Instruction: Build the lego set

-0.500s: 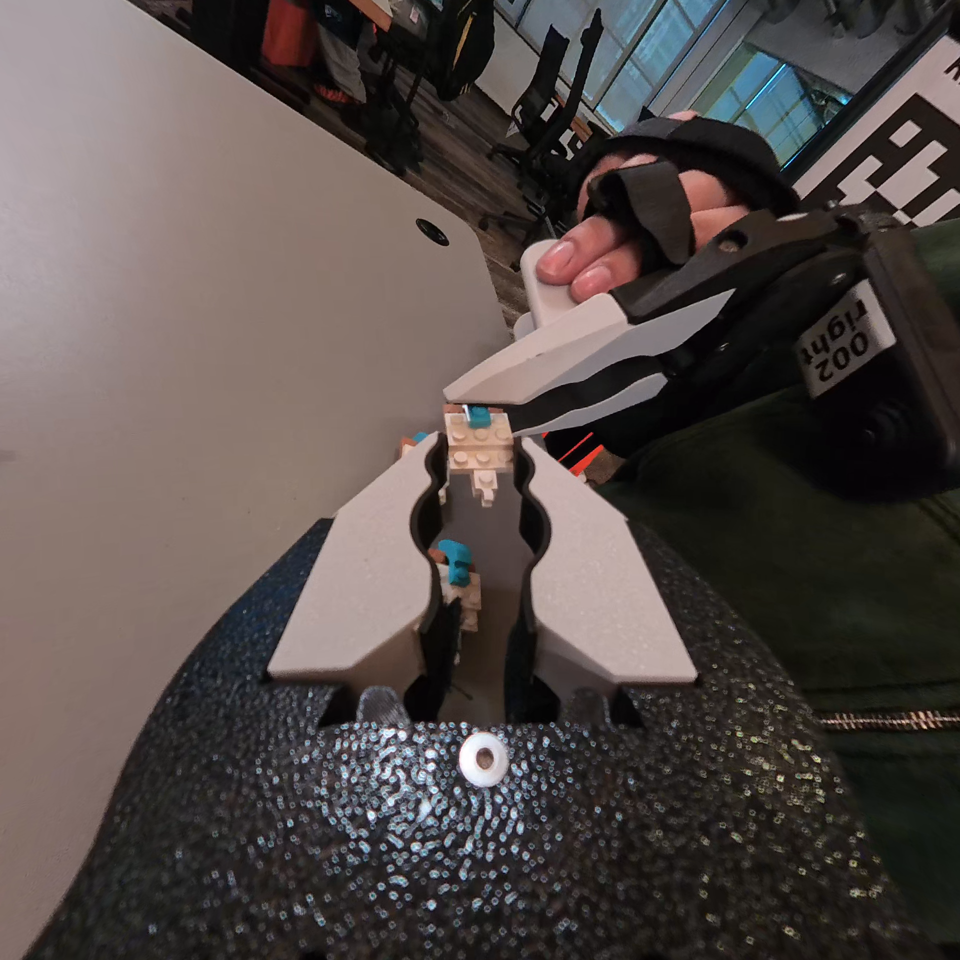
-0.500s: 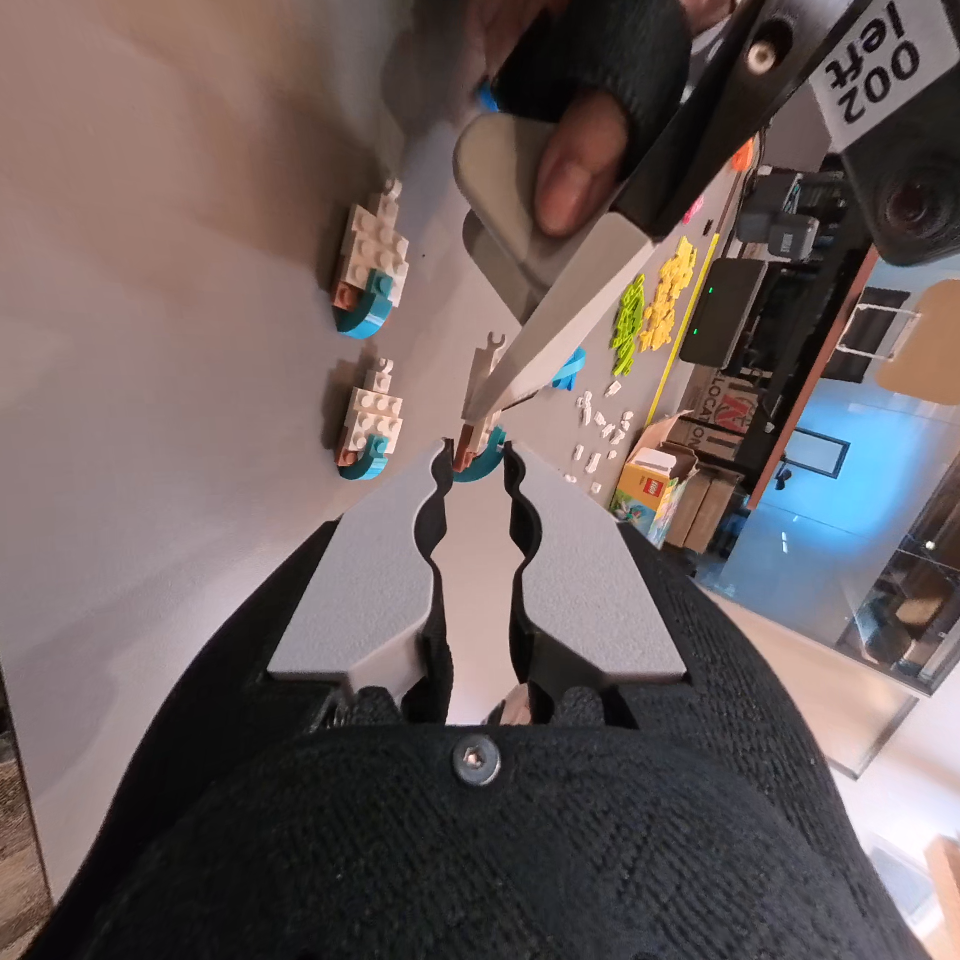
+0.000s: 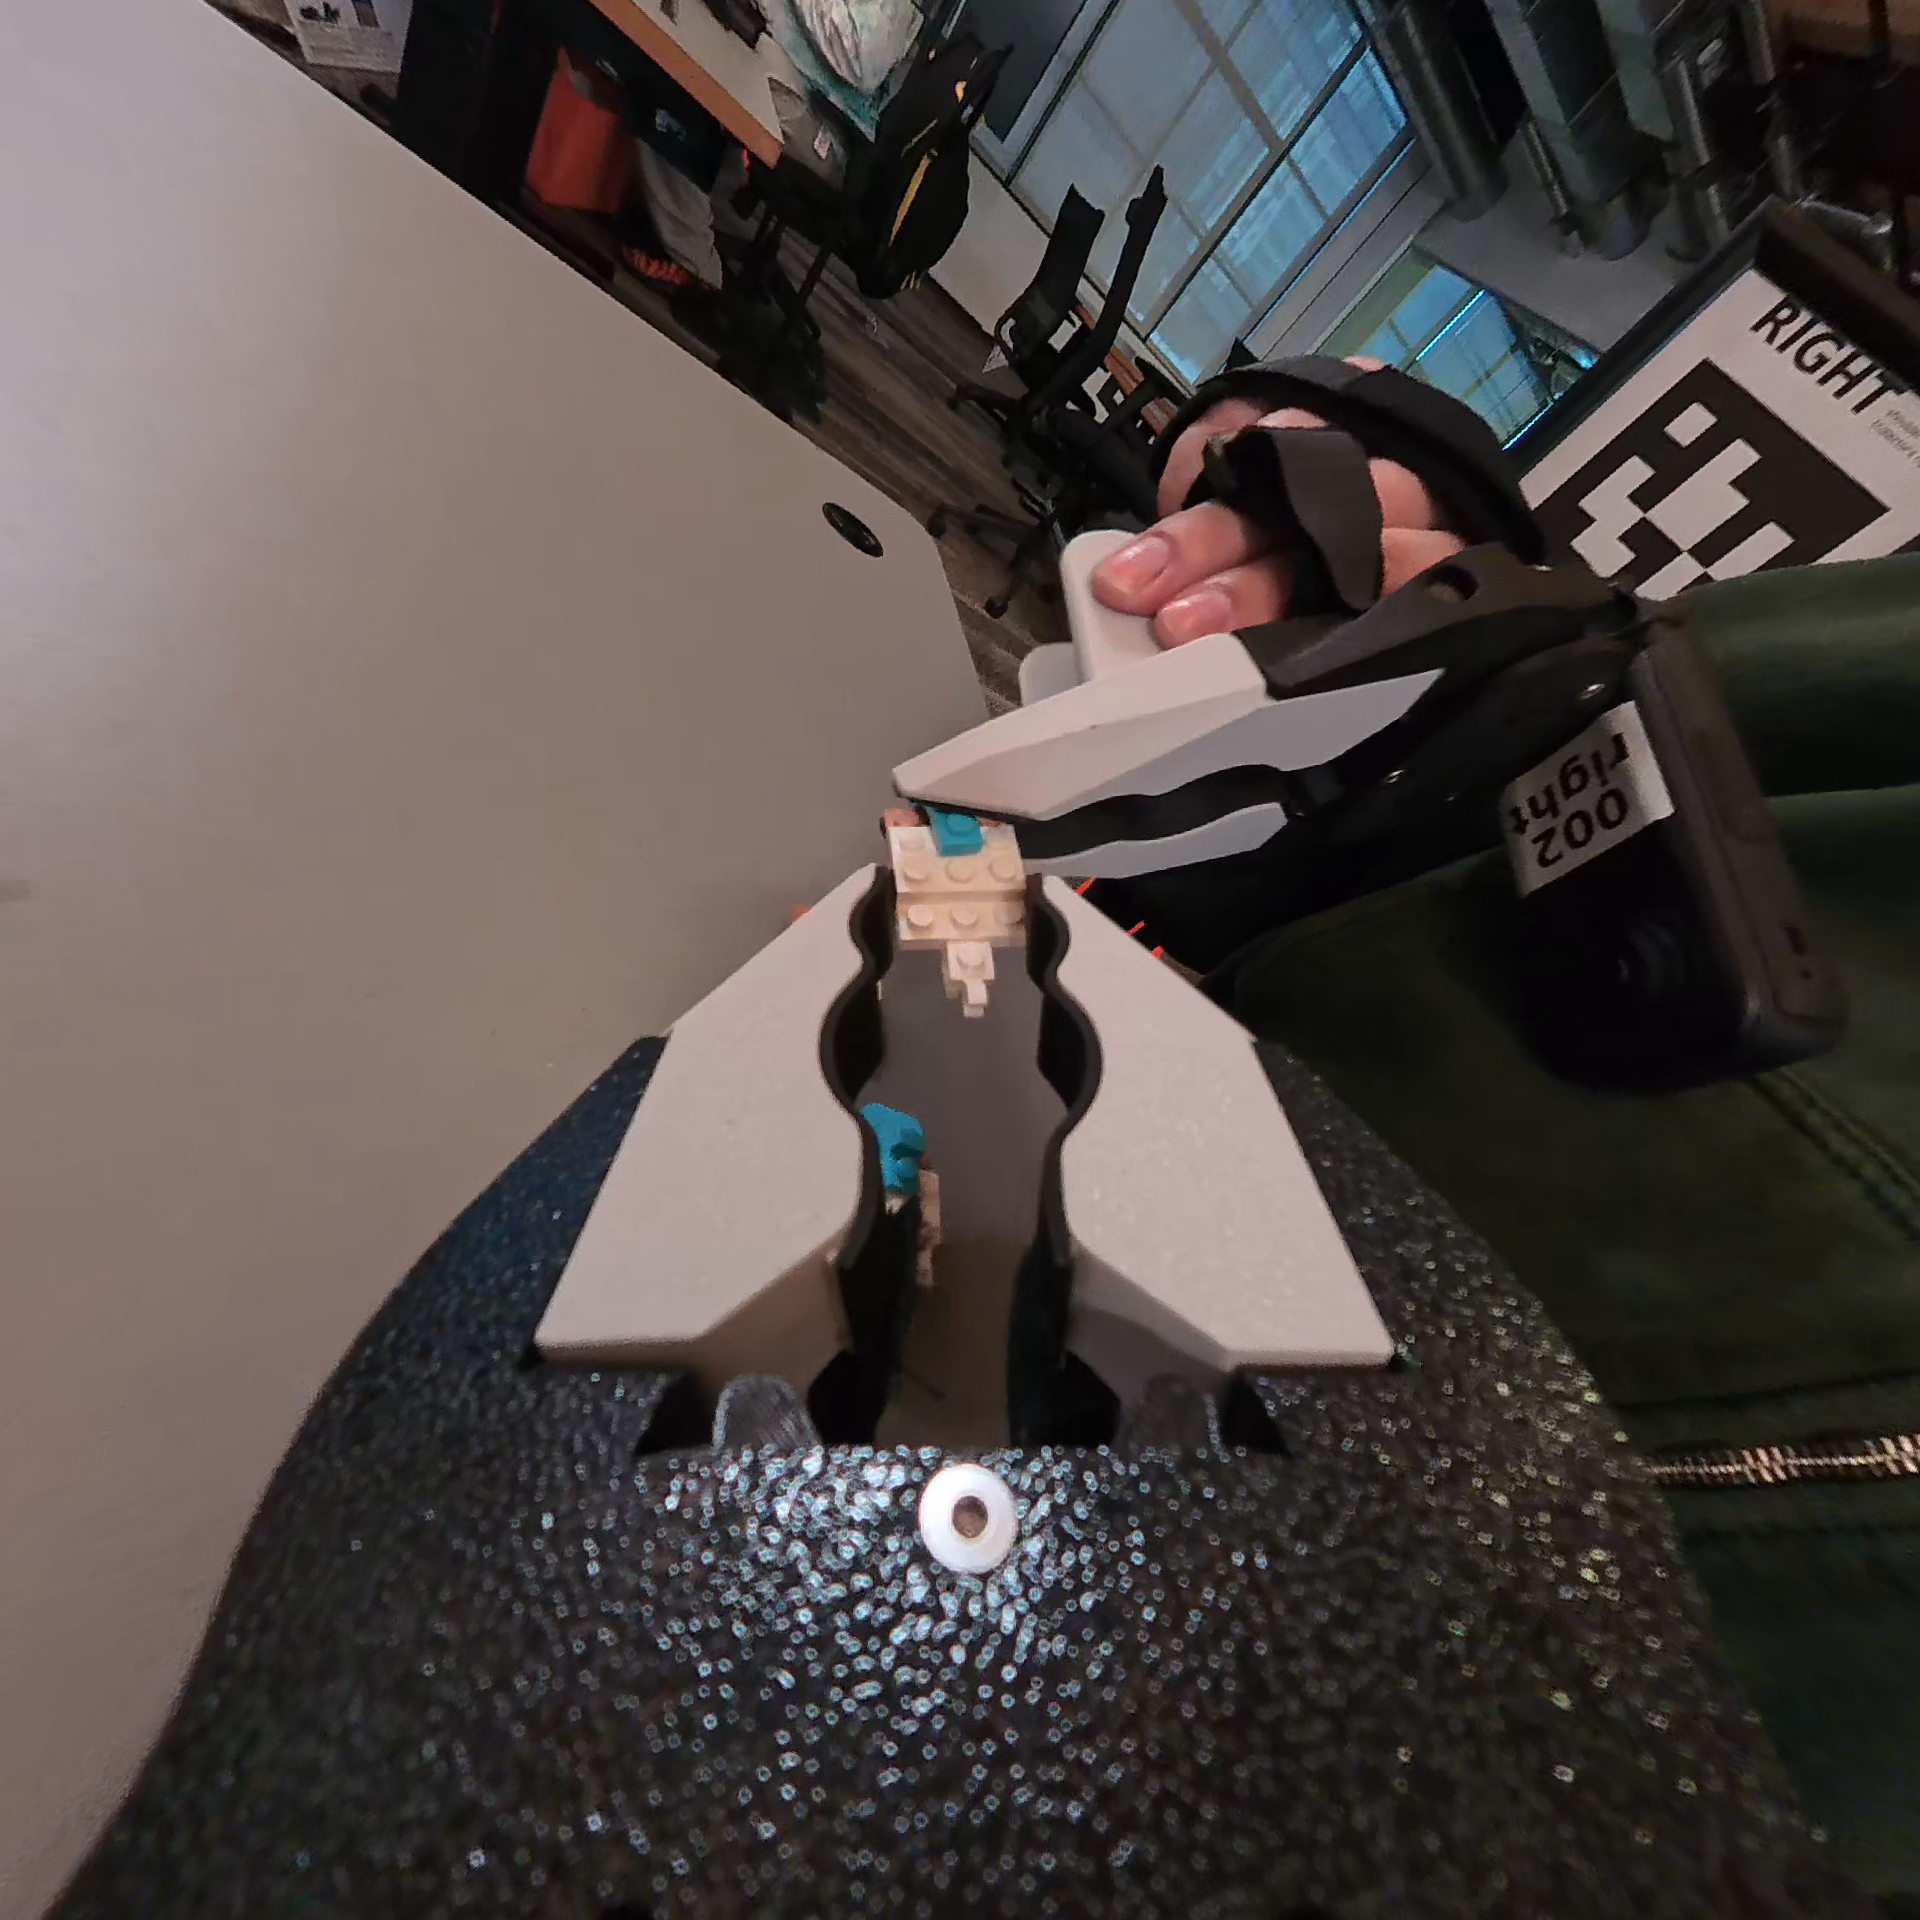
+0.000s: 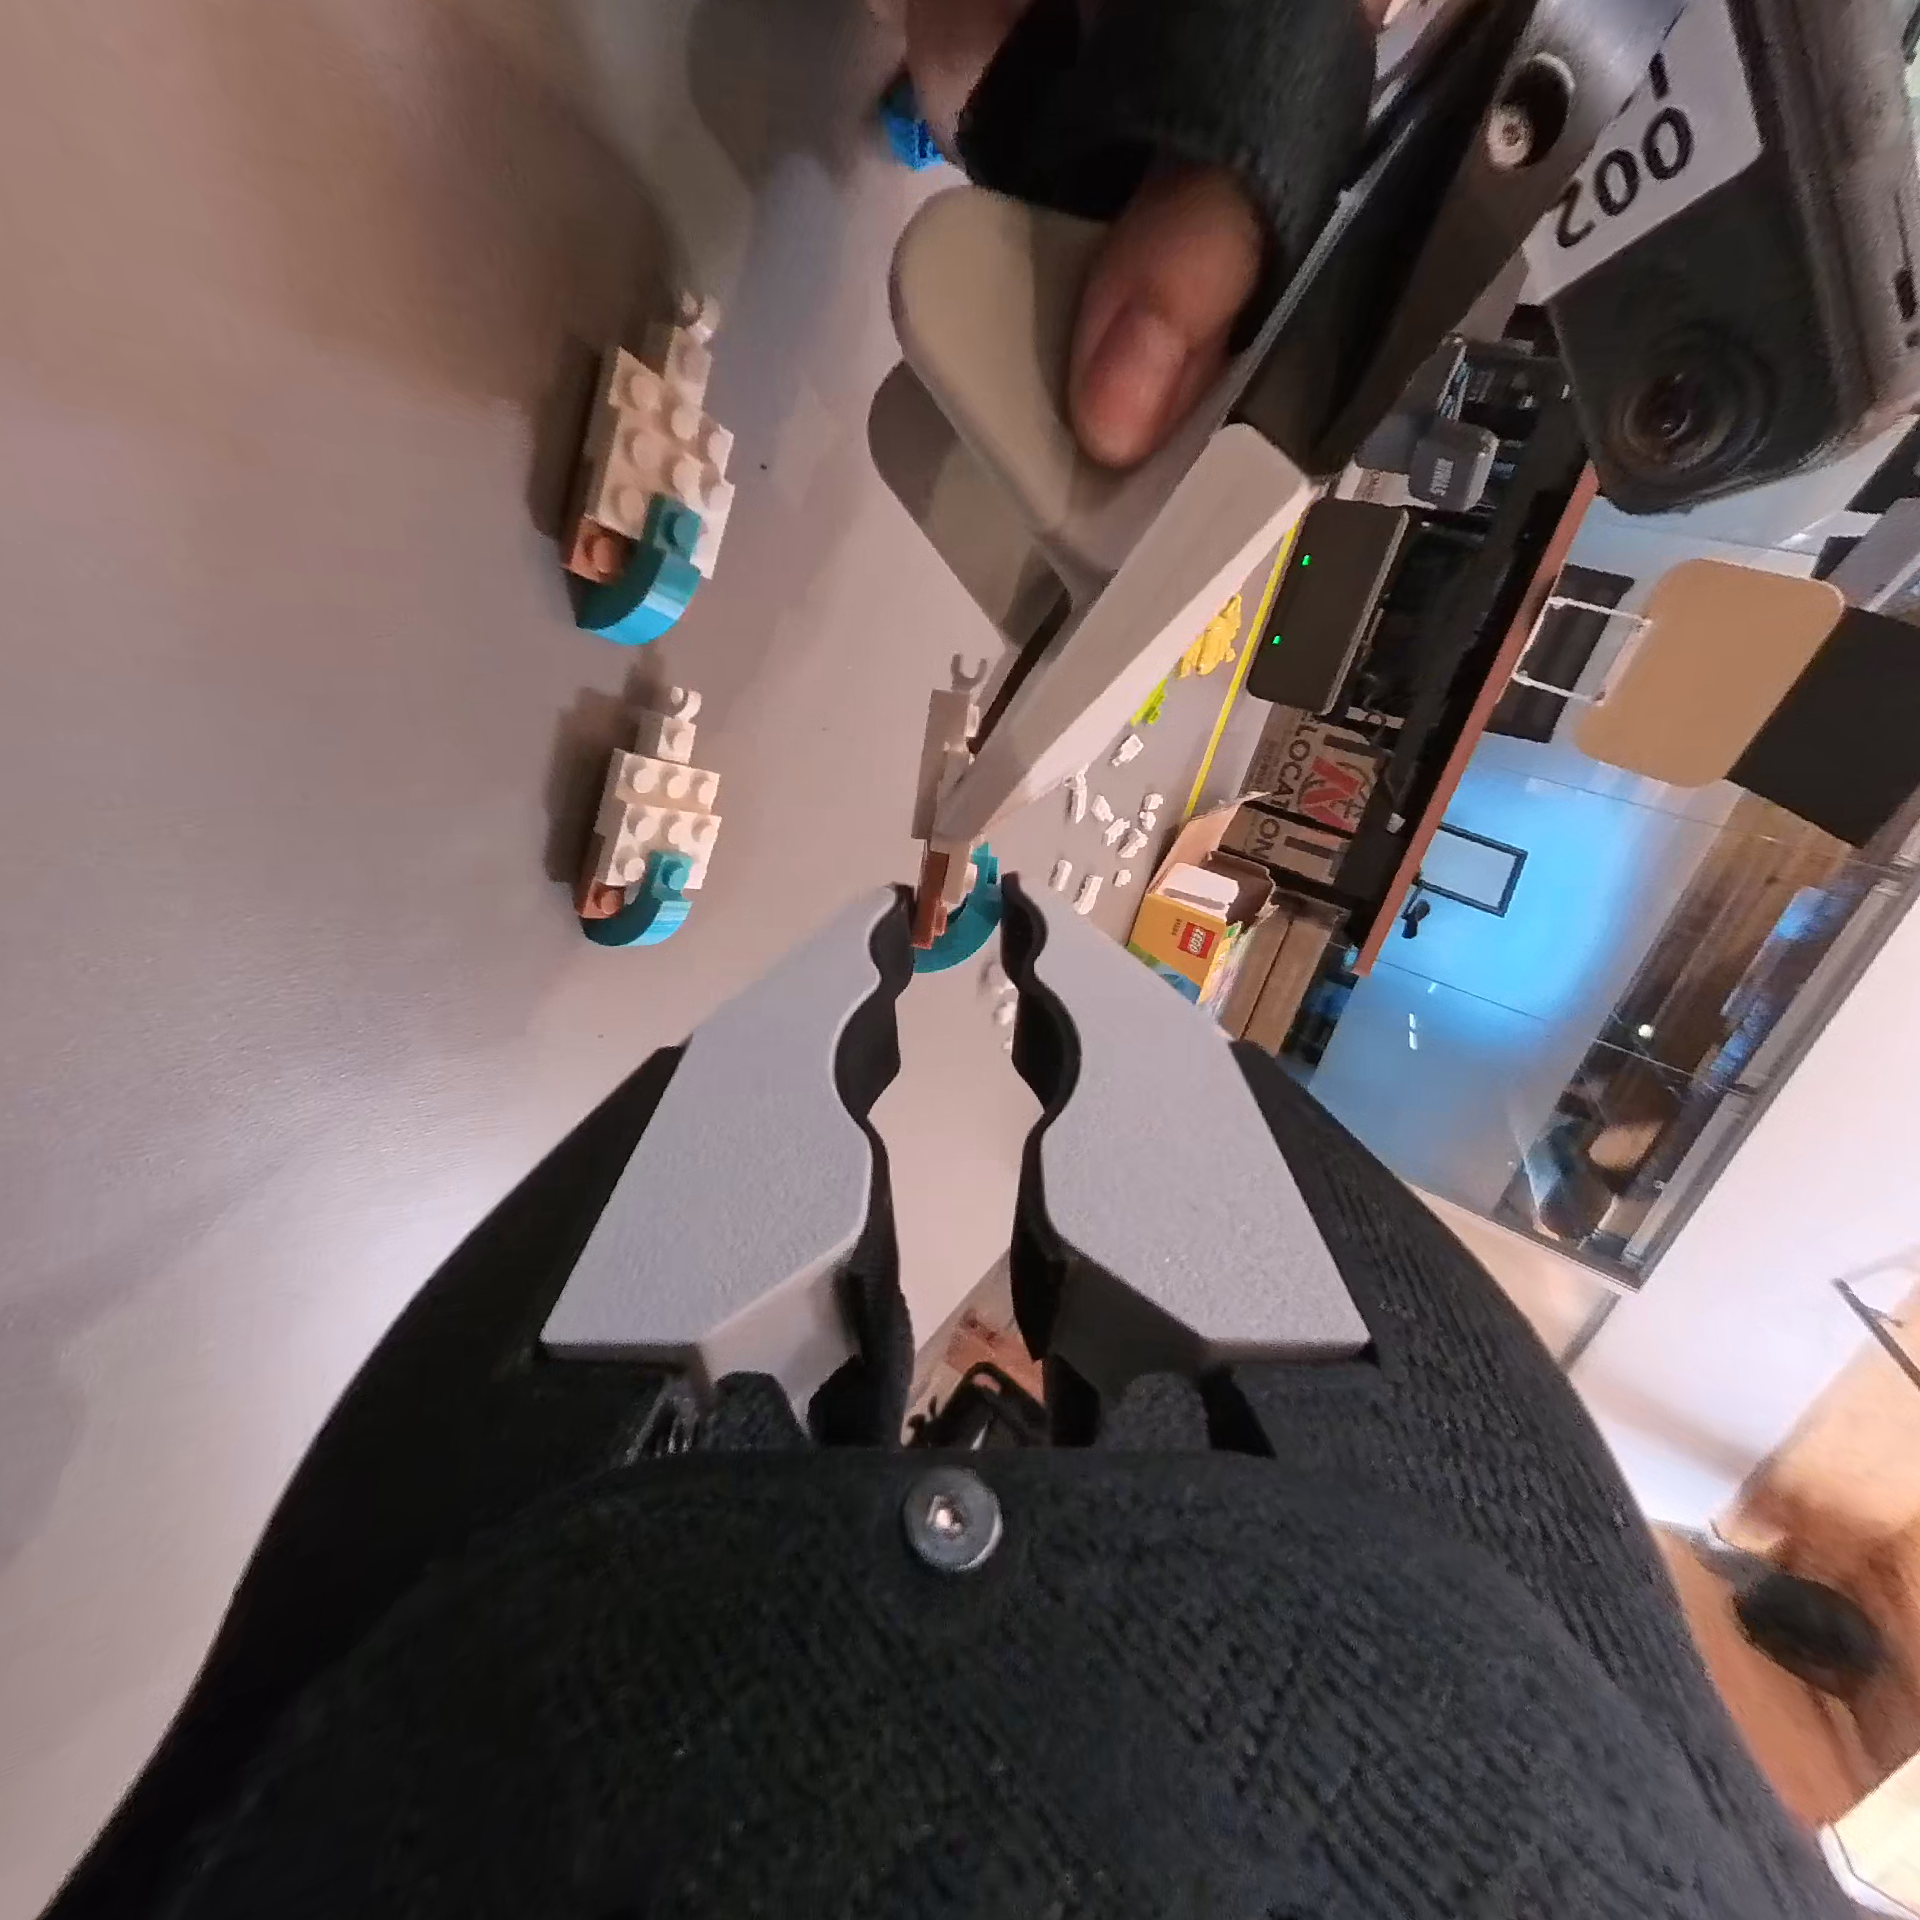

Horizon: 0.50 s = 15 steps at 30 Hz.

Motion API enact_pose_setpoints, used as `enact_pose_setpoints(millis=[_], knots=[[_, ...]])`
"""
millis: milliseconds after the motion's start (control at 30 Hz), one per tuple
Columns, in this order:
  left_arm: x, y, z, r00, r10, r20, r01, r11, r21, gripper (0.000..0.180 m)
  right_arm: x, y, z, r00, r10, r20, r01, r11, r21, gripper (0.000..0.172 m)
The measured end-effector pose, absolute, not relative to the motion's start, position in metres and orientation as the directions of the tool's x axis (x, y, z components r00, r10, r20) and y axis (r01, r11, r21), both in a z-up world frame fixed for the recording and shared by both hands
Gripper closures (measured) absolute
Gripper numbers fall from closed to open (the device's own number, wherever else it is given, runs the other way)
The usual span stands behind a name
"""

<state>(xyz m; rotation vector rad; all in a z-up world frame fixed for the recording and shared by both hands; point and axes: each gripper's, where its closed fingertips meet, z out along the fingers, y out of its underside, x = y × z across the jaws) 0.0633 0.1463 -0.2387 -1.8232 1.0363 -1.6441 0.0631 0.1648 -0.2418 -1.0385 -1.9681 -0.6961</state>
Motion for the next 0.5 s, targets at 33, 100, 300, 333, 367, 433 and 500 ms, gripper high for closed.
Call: enact_pose_setpoints(millis=[33, 100, 300, 333, 367, 433, 500], knots=[[0.063, 0.146, -0.238, -0.008, -0.783, 0.622, -0.215, -0.606, -0.766, 0.157, 0.063, 0.165, -0.240, -0.351, 0.409, 0.842, 0.851, 0.515, 0.105, 0.156], [0.064, 0.147, -0.236, -0.016, -0.777, 0.630, -0.202, -0.614, -0.763, 0.157, 0.062, 0.166, -0.237, -0.350, 0.384, 0.854, 0.846, 0.521, 0.113, 0.157], [0.066, 0.148, -0.239, 0.019, -0.792, 0.610, -0.205, -0.600, -0.773, 0.157, 0.065, 0.169, -0.241, -0.328, 0.438, 0.837, 0.869, 0.486, 0.087, 0.157], [0.066, 0.150, -0.239, 0.030, -0.800, 0.600, -0.201, -0.593, -0.780, 0.157, 0.065, 0.170, -0.241, -0.320, 0.439, 0.840, 0.876, 0.474, 0.086, 0.157], [0.066, 0.152, -0.238, 0.041, -0.807, 0.589, -0.195, -0.585, -0.788, 0.157, 0.065, 0.171, -0.240, -0.313, 0.436, 0.844, 0.882, 0.462, 0.089, 0.157], [0.066, 0.154, -0.236, 0.057, -0.820, 0.570, -0.181, -0.569, -0.802, 0.157, 0.065, 0.174, -0.238, -0.299, 0.429, 0.852, 0.894, 0.438, 0.093, 0.157], [0.065, 0.157, -0.233, 0.068, -0.831, 0.553, -0.157, -0.556, -0.816, 0.157, 0.065, 0.177, -0.234, -0.261, 0.435, 0.862, 0.909, 0.410, 0.068, 0.157]])
